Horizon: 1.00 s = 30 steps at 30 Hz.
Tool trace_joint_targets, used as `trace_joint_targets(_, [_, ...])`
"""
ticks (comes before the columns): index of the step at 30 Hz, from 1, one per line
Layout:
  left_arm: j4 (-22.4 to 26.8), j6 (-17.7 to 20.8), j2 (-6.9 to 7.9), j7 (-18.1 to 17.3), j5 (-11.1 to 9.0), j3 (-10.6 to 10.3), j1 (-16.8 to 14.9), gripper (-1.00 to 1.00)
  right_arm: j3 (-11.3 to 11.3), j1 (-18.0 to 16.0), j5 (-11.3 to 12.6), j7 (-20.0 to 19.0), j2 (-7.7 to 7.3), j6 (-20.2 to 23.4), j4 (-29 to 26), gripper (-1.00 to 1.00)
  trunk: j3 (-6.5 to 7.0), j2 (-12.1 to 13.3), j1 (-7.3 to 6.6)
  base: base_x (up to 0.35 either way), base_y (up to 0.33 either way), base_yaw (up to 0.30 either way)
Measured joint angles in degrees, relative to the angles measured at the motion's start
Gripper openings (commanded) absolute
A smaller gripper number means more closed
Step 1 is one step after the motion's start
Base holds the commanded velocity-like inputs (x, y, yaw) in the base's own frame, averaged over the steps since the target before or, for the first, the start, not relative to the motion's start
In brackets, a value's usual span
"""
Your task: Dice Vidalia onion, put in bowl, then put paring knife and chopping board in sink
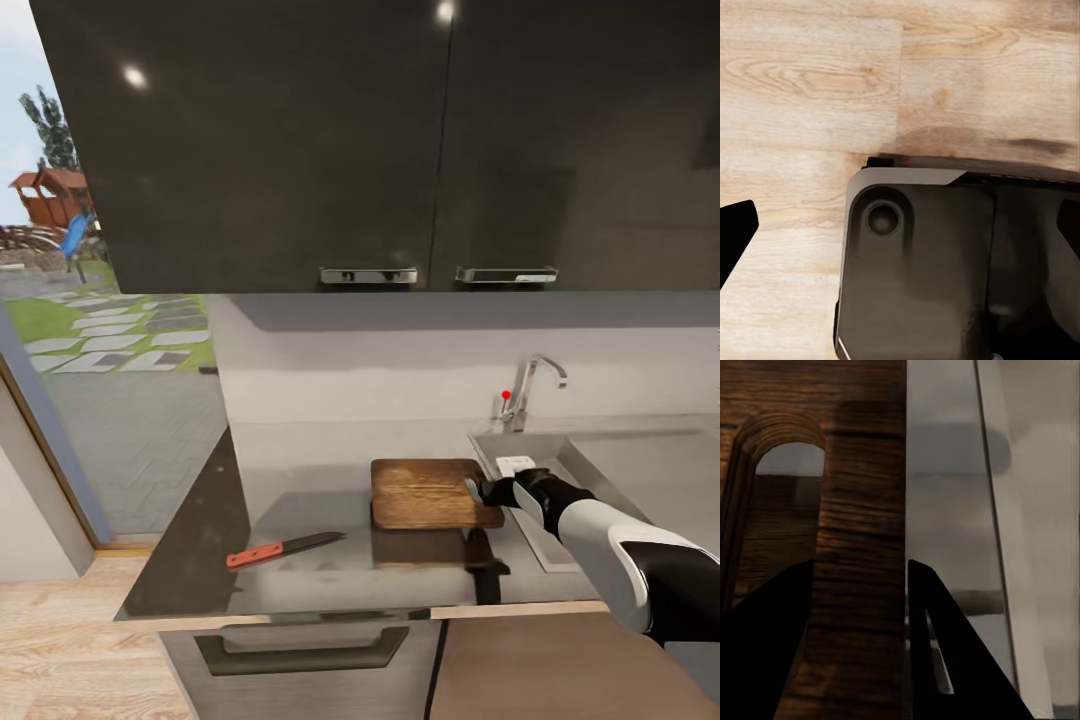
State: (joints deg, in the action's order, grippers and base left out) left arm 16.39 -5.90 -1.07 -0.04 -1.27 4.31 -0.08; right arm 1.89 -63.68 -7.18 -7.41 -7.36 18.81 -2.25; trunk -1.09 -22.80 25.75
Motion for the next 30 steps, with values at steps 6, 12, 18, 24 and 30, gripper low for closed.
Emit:
trace_joint_targets(6, [0.0,0.0,-0.01,0.0,0.0,0.0,0.0,1.0,0.0,0.1,0.0,-0.1,0.04,-1.0,0.4,-1.0,0.0,0.0,0.0,0.0,-0.002,0.0])
trace_joint_targets(12, [0.0,0.0,-0.02,0.0,-0.1,-0.1,0.0,1.0,0.0,0.1,0.0,0.0,0.3,-1.2,0.9,-1.0,-0.03,0.0,0.0,0.0,0.0,0.0])
trace_joint_targets(18, [0.0,0.0,-0.01,0.0,-0.1,-0.1,0.0,1.0,0.0,0.1,0.0,0.0,0.36,-1.2,1.0,-1.0,-0.45,0.0,0.0,0.0,0.0,0.0])
trace_joint_targets(24, [0.0,0.0,-0.02,0.0,-0.1,-0.1,0.0,1.0,0.0,0.1,0.0,0.1,0.35,-1.2,1.0,-1.0,-0.98,0.0,0.0,0.0,0.0,0.0])
trace_joint_targets(30, [0.0,0.0,-0.01,0.0,-0.1,-0.1,0.0,1.0,0.0,0.1,0.0,0.2,0.35,-1.2,1.0,-1.0,-1.53,0.0,0.0,0.0,0.0,0.0])
